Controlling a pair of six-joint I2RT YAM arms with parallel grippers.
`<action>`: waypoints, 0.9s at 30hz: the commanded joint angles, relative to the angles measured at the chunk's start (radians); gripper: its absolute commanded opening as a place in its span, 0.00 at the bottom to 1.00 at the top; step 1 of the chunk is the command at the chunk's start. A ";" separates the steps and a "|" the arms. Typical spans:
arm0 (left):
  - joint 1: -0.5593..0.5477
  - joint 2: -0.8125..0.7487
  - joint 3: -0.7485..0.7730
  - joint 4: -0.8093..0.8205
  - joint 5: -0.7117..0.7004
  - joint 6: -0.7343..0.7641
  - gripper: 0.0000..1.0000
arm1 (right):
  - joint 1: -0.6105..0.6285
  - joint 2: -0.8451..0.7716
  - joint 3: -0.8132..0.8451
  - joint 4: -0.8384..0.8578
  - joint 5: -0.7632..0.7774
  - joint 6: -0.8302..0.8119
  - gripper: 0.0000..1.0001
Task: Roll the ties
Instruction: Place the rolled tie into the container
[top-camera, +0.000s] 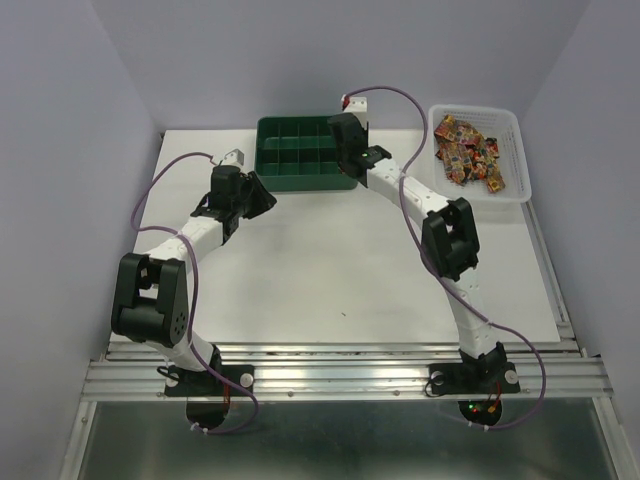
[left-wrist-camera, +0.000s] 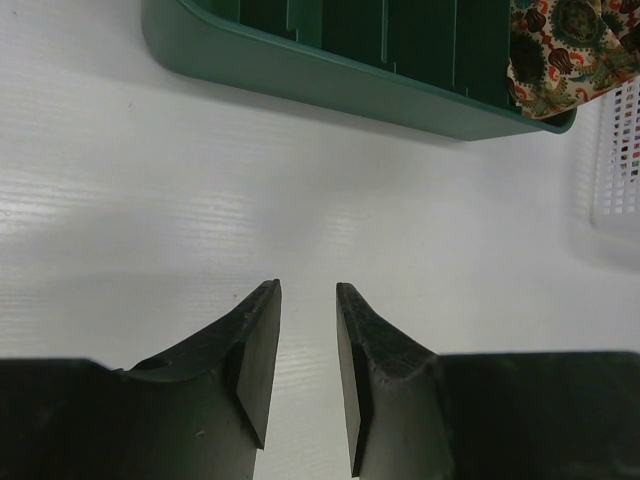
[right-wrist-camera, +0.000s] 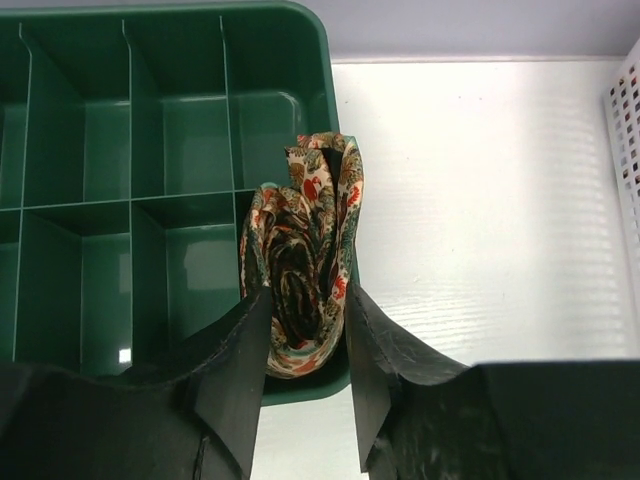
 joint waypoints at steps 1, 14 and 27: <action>0.004 -0.032 0.029 0.016 0.008 0.023 0.40 | 0.003 0.020 -0.011 -0.020 -0.020 0.002 0.37; 0.004 -0.018 0.029 0.016 0.009 0.025 0.39 | 0.003 0.050 -0.118 0.009 -0.081 -0.005 0.29; 0.004 -0.001 0.027 0.018 0.012 0.025 0.39 | 0.004 0.096 -0.158 0.055 -0.147 -0.093 0.28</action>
